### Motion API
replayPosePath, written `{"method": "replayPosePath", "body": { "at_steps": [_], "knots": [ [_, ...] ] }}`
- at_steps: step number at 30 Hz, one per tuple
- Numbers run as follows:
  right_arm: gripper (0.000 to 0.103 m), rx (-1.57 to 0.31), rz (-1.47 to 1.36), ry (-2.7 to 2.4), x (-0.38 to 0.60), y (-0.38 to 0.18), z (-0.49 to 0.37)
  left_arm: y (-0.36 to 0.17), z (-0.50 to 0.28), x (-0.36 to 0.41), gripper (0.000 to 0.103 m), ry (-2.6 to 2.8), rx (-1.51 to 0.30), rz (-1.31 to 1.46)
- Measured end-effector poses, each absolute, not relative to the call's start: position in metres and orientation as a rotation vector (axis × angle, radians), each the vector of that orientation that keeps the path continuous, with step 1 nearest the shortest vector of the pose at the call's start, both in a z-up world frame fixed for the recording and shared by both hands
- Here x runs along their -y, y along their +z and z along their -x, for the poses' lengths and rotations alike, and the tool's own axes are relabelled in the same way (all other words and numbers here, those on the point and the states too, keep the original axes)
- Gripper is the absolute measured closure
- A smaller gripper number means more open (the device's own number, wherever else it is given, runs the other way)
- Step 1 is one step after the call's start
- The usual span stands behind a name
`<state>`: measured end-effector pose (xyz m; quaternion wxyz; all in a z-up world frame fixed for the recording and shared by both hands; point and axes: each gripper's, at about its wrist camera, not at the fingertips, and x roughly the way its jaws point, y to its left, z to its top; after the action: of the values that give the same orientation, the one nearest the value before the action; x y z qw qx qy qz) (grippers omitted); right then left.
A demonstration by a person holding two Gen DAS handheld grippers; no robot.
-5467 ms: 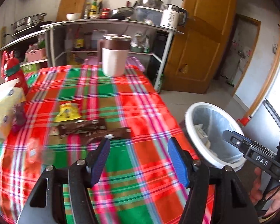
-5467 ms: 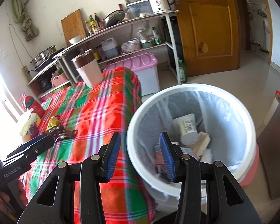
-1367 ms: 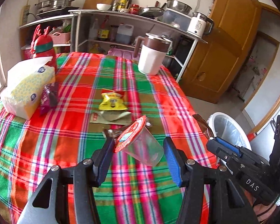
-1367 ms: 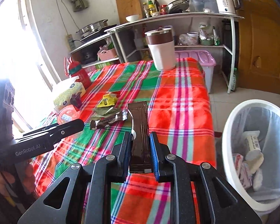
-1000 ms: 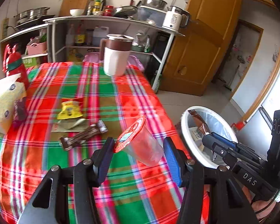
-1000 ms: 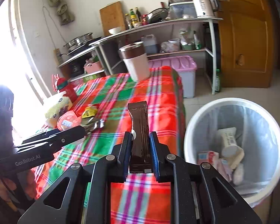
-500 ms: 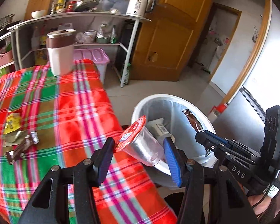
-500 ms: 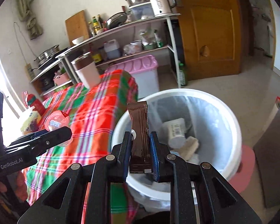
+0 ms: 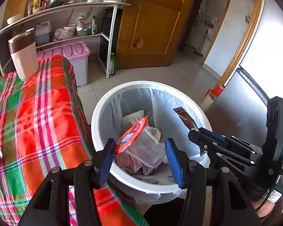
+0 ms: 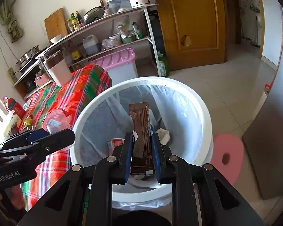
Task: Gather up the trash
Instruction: 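Carry the cup and wrapper over the bin and open both grippers, then move both open grippers back over the table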
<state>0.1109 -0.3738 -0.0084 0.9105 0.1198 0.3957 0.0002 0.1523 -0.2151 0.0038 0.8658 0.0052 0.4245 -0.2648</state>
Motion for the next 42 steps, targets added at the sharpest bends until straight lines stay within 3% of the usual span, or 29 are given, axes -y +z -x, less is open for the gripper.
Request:
{"method": "replayPosePath", "body": {
  "at_steps": [9,11,14,42],
  "knots": [
    [0.080,-0.858,-0.220,-0.038,0.384,-0.018,-0.122,-0.008,-0.158,0.228,0.044,-0.567,-0.929,-0.024],
    [0.074,-0.858,-0.213,-0.049,0.383,-0.019,-0.123,-0.007,-0.157,0.229,0.037,-0.564,-0.929,-0.022],
    [0.062,-0.859,-0.224,-0.044,0.382,-0.019,-0.120,-0.006,-0.157,0.227,0.037,-0.563,-0.924,-0.014],
    [0.061,-0.795,-0.215,0.108,0.299,0.005,-0.108,0.017,-0.125,0.098,0.036,-0.379,-0.805,0.115]
  ]
}}
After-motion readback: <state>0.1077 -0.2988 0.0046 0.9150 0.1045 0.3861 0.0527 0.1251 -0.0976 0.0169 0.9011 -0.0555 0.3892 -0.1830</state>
